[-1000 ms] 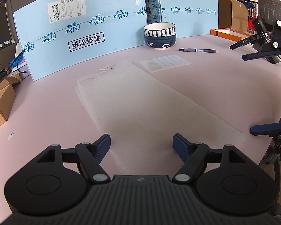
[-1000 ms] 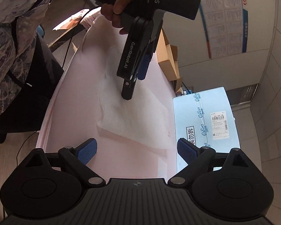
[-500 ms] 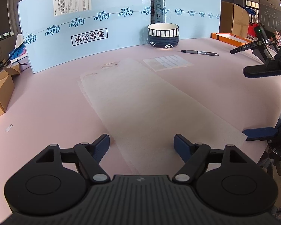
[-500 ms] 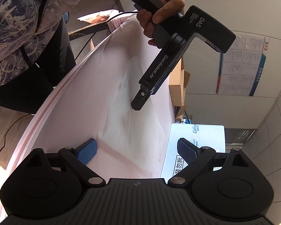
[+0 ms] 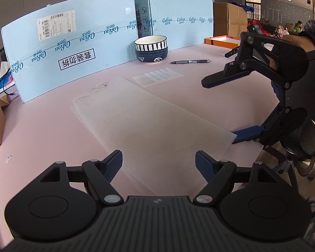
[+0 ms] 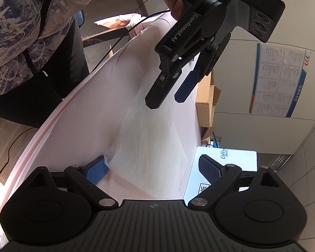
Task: Fold shopping bag
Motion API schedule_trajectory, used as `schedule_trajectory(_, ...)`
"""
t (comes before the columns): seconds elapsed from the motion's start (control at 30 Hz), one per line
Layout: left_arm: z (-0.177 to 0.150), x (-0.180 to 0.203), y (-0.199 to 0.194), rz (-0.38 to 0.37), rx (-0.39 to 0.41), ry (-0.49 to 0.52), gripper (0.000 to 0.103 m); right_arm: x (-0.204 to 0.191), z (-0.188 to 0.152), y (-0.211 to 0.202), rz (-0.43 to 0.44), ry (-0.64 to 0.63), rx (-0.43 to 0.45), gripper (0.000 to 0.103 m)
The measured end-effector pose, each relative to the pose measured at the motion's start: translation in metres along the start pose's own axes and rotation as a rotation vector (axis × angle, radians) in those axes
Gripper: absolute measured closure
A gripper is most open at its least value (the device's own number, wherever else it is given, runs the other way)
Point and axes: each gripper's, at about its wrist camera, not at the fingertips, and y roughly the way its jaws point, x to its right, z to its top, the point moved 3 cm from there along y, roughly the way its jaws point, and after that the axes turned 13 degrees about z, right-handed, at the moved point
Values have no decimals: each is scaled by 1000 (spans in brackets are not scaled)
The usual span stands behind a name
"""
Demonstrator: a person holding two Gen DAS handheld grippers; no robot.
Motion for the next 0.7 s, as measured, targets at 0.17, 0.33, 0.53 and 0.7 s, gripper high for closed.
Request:
schedule_trajectory(0.17, -2, 9, -11, -37, 16, 35, 26, -8, 1, -3, -21, 2, -9, 23)
schedule_trajectory(0.33, -8, 13, -10, -33, -13, 62, 25, -22, 2, -5, -22, -22, -26, 51)
schedule_trajectory(0.53, -14, 23, -11, -19, -18, 107, 24, -50, 1, 2, -6, -97, -64, 100)
schedule_trajectory(0.7, -16, 29, -14, -15, 7, 138, 24, -43, 3, 5, 6, -11, -65, 100)
